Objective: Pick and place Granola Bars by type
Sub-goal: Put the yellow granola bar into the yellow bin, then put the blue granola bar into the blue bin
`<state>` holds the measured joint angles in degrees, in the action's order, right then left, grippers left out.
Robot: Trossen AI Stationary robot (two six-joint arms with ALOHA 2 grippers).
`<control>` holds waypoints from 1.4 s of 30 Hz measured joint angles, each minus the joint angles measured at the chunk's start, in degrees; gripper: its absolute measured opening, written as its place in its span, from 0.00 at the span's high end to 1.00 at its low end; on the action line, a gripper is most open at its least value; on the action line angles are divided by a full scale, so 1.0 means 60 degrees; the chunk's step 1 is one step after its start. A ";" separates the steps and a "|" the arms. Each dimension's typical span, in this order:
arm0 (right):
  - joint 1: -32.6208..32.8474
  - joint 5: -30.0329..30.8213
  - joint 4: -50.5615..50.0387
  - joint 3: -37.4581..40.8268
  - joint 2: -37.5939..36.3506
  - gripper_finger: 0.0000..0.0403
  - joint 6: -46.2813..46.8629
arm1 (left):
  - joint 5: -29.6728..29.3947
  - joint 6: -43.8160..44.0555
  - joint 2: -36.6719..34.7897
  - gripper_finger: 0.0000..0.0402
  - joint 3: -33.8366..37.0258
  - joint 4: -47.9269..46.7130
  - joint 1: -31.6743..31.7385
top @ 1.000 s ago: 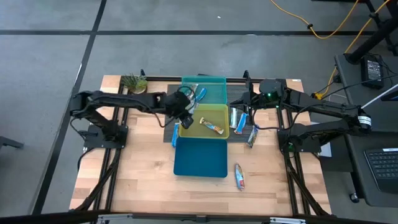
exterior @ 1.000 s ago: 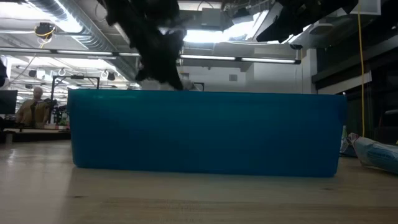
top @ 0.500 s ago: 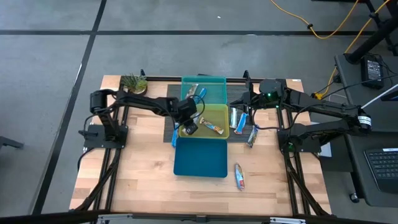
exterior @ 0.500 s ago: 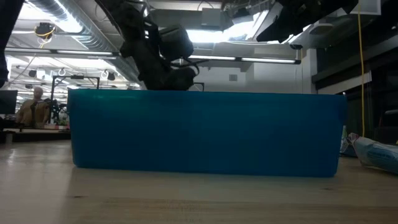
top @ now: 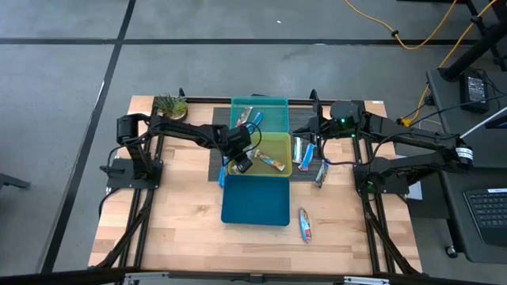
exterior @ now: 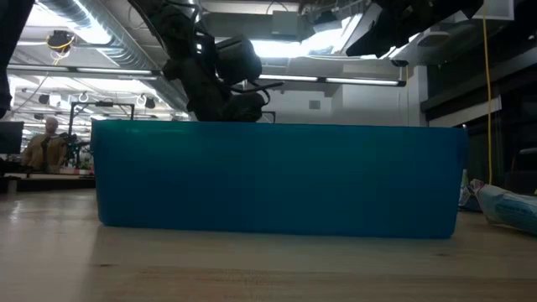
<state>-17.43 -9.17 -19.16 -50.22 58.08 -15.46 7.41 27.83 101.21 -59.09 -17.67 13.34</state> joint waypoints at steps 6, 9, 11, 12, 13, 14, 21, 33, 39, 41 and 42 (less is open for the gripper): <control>0.0000 0.0000 0.0000 0.0000 0.0000 0.89 -0.0001 | 0.0126 -0.0361 -0.0346 0.79 -0.0356 -0.0001 0.0007; -0.0001 0.0000 0.0000 0.0000 0.0000 0.89 -0.0004 | 0.0084 -0.0545 -0.0627 0.75 -0.0665 -0.0104 0.0007; 0.0000 0.0000 0.0004 0.0000 0.0000 0.89 -0.0004 | -0.0200 -0.0734 -0.0908 0.73 -0.0879 -0.0351 0.0005; -0.0004 0.0000 0.0000 0.0000 0.0000 0.89 -0.0004 | -0.0389 -0.0863 -0.1071 0.72 -0.0988 -0.0604 0.0007; 0.0000 0.0000 0.0000 0.0000 0.0000 0.89 -0.0004 | -0.0567 -0.1008 -0.1226 0.71 -0.1090 -0.0852 0.0007; 0.0000 0.0000 0.0000 0.0000 0.0000 0.89 -0.0004 | -0.0740 -0.1156 -0.1413 0.71 -0.1151 -0.1149 0.0007; 0.0000 0.0000 -0.0007 0.0000 0.0000 0.89 0.0014 | -0.2109 -0.1284 -0.3310 0.71 -0.1158 -0.3691 -0.0091; -0.0001 0.0007 -0.0010 0.0000 0.0004 0.89 0.0023 | -0.3116 0.1270 -0.6500 0.70 0.1220 -0.4228 -0.1273; -0.0003 0.0007 -0.0007 0.0000 0.0004 0.89 0.0029 | -0.3045 0.2022 -0.6941 0.70 0.2307 -0.2953 -0.1620; 0.0000 0.0011 -0.0011 0.0000 0.0004 0.89 0.0070 | -0.2877 0.2020 -0.6940 0.70 0.2474 -0.2728 -0.1662; -0.0001 0.0011 -0.0027 0.0000 0.0001 0.89 0.0125 | -0.2793 0.2047 -0.6940 0.70 0.2573 -0.2662 -0.1665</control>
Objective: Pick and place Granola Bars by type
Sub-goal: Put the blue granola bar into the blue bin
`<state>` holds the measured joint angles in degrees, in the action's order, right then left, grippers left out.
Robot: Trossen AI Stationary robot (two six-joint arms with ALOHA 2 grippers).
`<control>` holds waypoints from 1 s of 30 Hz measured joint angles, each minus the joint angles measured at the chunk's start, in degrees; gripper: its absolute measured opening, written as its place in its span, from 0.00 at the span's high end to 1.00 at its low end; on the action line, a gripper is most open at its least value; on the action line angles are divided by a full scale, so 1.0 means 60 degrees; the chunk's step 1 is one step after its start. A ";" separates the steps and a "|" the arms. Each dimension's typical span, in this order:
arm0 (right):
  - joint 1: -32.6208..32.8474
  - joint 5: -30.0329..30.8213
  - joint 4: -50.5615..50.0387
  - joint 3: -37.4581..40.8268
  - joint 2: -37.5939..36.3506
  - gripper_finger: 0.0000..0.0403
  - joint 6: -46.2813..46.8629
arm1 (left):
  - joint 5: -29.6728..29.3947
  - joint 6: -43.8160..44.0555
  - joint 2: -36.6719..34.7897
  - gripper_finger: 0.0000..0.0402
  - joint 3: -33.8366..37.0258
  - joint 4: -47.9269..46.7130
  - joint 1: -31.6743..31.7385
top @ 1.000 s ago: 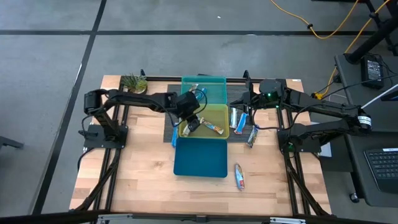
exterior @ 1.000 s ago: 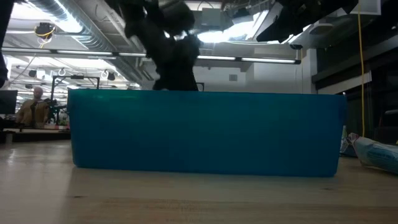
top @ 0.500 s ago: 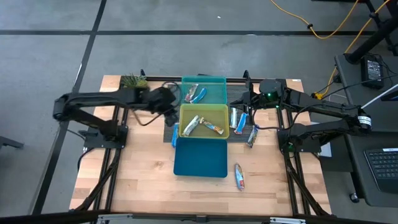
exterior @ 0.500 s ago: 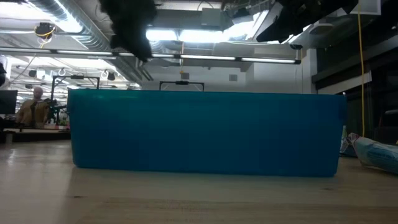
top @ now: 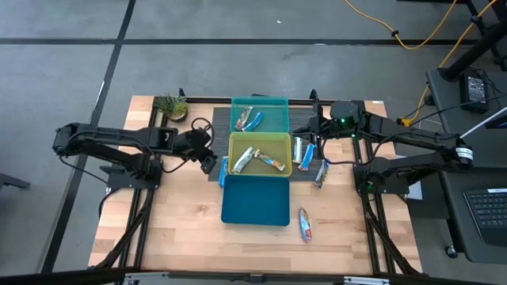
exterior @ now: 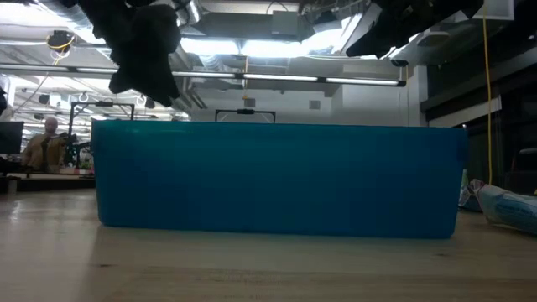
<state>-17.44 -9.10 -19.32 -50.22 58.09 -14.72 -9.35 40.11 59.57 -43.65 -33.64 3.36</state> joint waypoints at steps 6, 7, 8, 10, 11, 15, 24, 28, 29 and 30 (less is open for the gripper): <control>-0.0002 0.0007 -0.0468 0.0000 0.0002 0.89 0.0196 | 0.0077 0.0288 0.0266 0.70 0.0367 0.0108 0.0000; -0.0002 0.0005 -0.0573 0.0000 0.0002 0.89 0.0189 | 0.0074 0.0288 0.0362 0.70 0.0378 0.0113 0.0000; -0.0002 0.0007 -0.0612 0.0000 0.0002 0.89 0.0161 | 0.0074 0.0288 0.0488 0.70 0.0381 0.0133 0.0000; -0.0002 0.0006 -0.0610 0.0000 0.0002 0.89 0.0130 | 0.0077 0.0288 0.0775 0.70 0.0383 0.0190 0.0000; -0.0002 0.0006 -0.0608 0.0000 0.0002 0.89 0.0120 | 0.0075 0.0288 0.0945 0.70 0.0385 0.0256 0.0000; -0.0006 0.0007 -0.0610 0.0000 0.0002 0.89 0.0123 | 0.0314 0.0261 0.1777 0.70 0.0385 0.0726 0.0000; -0.0002 -0.0004 -0.0636 0.0000 0.0002 0.89 0.0407 | 0.0980 0.0206 0.3072 0.70 0.0389 0.1658 0.0000; -0.0002 -0.0159 -0.0633 0.0000 0.0002 0.89 0.0402 | 0.1191 0.0201 0.3457 0.70 0.0389 0.2007 0.0000; -0.0002 -0.0162 -0.0634 0.0000 0.0002 0.89 0.0400 | 0.1220 0.0200 0.3547 0.70 0.0389 0.2043 0.0000; -0.0002 -0.0174 -0.0632 0.0000 0.0002 0.89 0.0400 | 0.1236 0.0197 0.3632 0.70 0.0390 0.2087 0.0000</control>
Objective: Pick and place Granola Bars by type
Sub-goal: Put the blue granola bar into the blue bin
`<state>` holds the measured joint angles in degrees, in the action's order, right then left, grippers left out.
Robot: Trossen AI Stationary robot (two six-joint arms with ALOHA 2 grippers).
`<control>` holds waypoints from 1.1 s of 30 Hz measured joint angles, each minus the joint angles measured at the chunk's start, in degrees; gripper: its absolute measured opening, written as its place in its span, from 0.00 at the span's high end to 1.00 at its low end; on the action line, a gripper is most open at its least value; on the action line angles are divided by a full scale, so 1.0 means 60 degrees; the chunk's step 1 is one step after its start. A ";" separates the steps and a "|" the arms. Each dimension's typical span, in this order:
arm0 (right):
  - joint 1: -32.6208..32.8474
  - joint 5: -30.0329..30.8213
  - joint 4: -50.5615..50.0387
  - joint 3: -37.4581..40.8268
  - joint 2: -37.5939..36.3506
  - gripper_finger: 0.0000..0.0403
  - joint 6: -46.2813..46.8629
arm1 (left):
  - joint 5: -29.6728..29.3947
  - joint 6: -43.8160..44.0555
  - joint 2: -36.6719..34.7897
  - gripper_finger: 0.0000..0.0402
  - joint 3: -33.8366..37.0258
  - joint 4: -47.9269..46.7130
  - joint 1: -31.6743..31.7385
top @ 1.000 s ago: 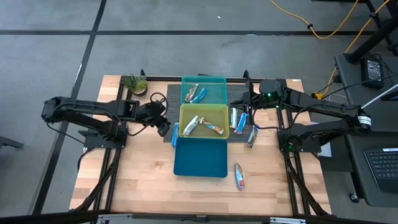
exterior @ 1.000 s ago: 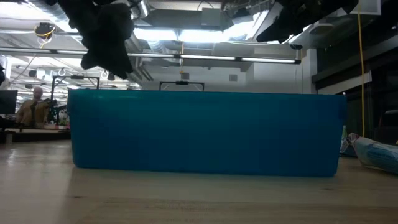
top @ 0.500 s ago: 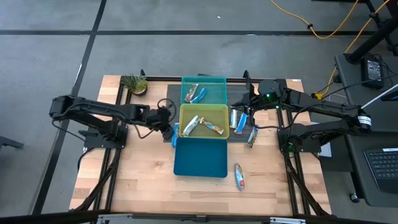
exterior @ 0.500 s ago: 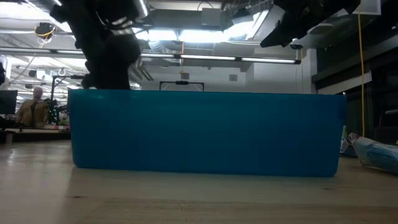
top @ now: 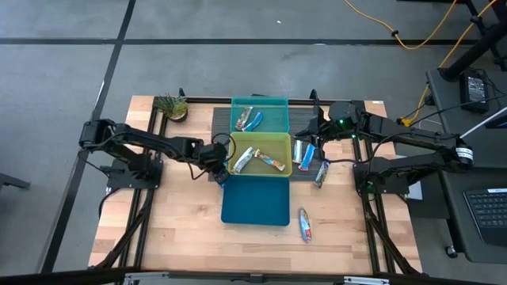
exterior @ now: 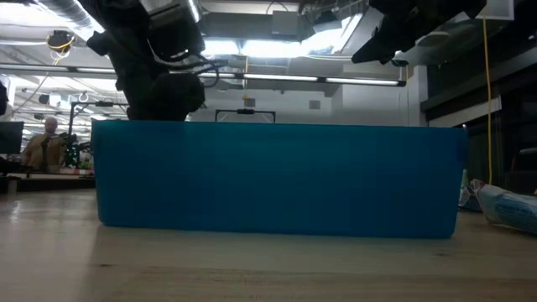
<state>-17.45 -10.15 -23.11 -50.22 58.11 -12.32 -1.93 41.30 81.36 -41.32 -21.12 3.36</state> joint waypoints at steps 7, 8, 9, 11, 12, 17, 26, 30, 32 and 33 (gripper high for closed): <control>0.0004 -0.0011 -0.0013 0.0000 0.0000 0.89 -0.0016 | -0.0077 -0.0013 0.0583 0.70 -0.0001 0.0095 0.0022; 0.0004 -0.0015 -0.0011 0.0000 0.0000 0.89 -0.0022 | -0.0084 -0.0012 0.0667 0.70 0.0001 0.0123 0.0022; 0.0004 -0.0015 -0.0015 0.0000 0.0000 0.89 -0.0025 | -0.0086 -0.0012 0.0735 0.70 -0.0001 0.0137 0.0022; 0.0004 -0.0015 -0.0015 0.0000 0.0000 0.89 -0.0025 | -0.0091 -0.0015 0.0883 0.70 -0.0001 0.0275 0.0022; 0.0004 -0.0018 -0.0021 0.0000 0.0000 0.89 -0.0025 | -0.0087 -0.0015 0.0924 0.70 -0.0001 0.0334 0.0022; 0.0004 -0.0092 -0.0034 0.0000 0.0000 0.89 -0.0025 | -0.0084 -0.0011 0.1002 0.70 -0.0001 0.0629 0.0022; 0.0004 -0.0092 -0.0051 0.0000 0.0000 0.89 -0.0025 | -0.0011 0.0250 0.1002 0.93 -0.0001 0.0499 0.0022; 0.0004 -0.0092 -0.0052 0.0000 0.0000 0.89 -0.0025 | 0.0025 0.0345 0.1000 0.99 -0.0001 0.0491 0.0022; 0.0004 -0.0092 -0.0051 0.0000 0.0000 0.89 -0.0025 | 0.0028 0.0349 0.0933 0.99 -0.0001 0.0464 0.0022; 0.0004 -0.0092 -0.0053 0.0000 0.0000 0.89 -0.0025 | 0.0025 0.0356 0.0887 1.00 -0.0001 0.0467 0.0022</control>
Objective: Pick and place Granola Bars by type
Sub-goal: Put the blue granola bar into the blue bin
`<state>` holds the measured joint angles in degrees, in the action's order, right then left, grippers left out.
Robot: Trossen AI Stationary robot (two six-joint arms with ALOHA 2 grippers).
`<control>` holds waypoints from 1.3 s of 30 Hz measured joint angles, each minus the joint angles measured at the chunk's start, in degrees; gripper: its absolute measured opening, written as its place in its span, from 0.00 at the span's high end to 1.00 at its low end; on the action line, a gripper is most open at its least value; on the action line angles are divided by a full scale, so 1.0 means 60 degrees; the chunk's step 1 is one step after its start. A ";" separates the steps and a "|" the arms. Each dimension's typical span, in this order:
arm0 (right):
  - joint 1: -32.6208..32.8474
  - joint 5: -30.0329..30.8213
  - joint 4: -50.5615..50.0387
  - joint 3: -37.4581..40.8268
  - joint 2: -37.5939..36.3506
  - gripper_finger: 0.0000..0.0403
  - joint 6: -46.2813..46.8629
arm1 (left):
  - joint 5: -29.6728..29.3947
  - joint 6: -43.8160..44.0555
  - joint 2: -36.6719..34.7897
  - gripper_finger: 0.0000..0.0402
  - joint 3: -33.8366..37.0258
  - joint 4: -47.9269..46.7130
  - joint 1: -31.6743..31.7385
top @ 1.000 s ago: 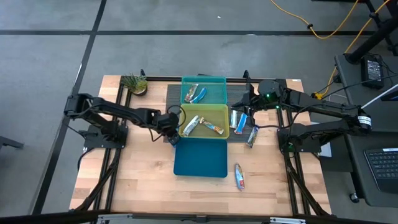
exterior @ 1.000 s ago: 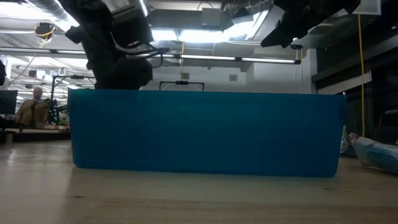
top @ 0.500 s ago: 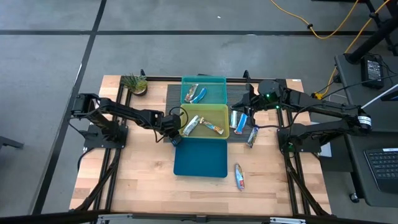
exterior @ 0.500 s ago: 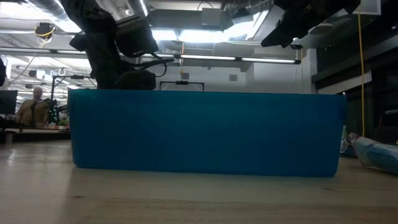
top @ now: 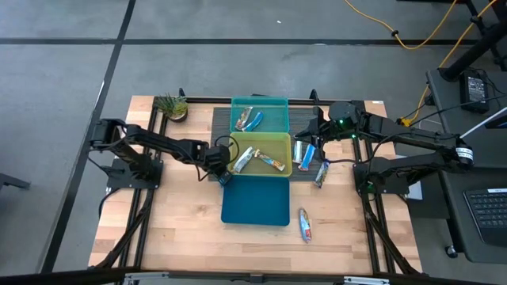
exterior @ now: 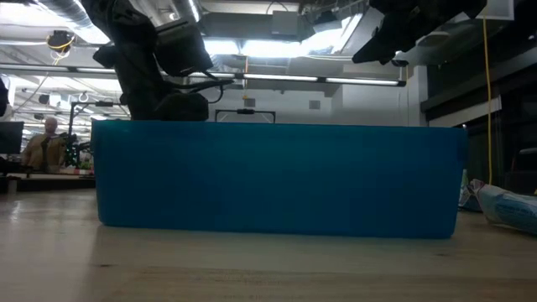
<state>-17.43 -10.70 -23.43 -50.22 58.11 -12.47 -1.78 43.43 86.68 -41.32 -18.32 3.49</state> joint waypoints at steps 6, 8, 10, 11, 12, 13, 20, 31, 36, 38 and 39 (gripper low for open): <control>0.0000 0.0000 -0.0002 0.0000 0.0000 0.89 0.0000 | -0.0138 0.0066 -0.0689 1.00 0.0000 -0.0303 -0.0001; 0.0000 0.0000 -0.0005 0.0000 0.0000 0.89 0.0000 | -0.0284 0.0099 -0.0998 1.00 0.0000 -0.0492 -0.0002; 0.0000 0.0000 -0.0005 0.0000 0.0000 0.89 0.0000 | -0.0433 0.0136 -0.1326 1.00 0.0000 -0.0739 0.0000; 0.0000 0.0000 0.0002 0.0000 0.0000 0.89 0.0000 | -0.0505 0.0140 -0.1477 1.00 0.0000 -0.0808 0.0000; 0.0000 0.0000 -0.0005 0.0000 0.0000 0.89 0.0000 | -0.0573 0.0138 -0.1628 1.00 0.0000 -0.0903 0.0000; 0.0000 0.0000 0.0001 0.0000 0.0000 0.89 0.0000 | -0.0620 0.0140 -0.1783 1.00 0.0000 -0.0985 0.0000; 0.0000 0.0002 0.0002 0.0000 0.0000 0.89 -0.0002 | -0.0951 0.0020 -0.2742 1.00 0.0000 -0.1541 -0.0003; -0.0003 0.0004 0.0002 0.0000 0.0000 0.89 -0.0002 | -0.1296 -0.0071 -0.3546 1.00 0.0000 -0.2204 0.0000; -0.0002 0.0006 0.0002 0.0000 0.0000 0.89 0.0000 | -0.1446 -0.0195 -0.3659 1.00 -0.0007 -0.2180 0.0000; 0.0000 0.0006 0.0001 0.0000 0.0000 0.89 -0.0001 | -0.1445 -0.0199 -0.3655 1.00 -0.0007 -0.2206 0.0000; 0.0000 0.0007 0.0001 0.0000 0.0000 0.89 -0.0004 | -0.1443 -0.0196 -0.3655 1.00 -0.0007 -0.2195 0.0000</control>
<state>-17.43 -10.66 -23.43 -50.22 58.11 -12.49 -10.44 42.26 64.75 -41.36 -31.49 3.49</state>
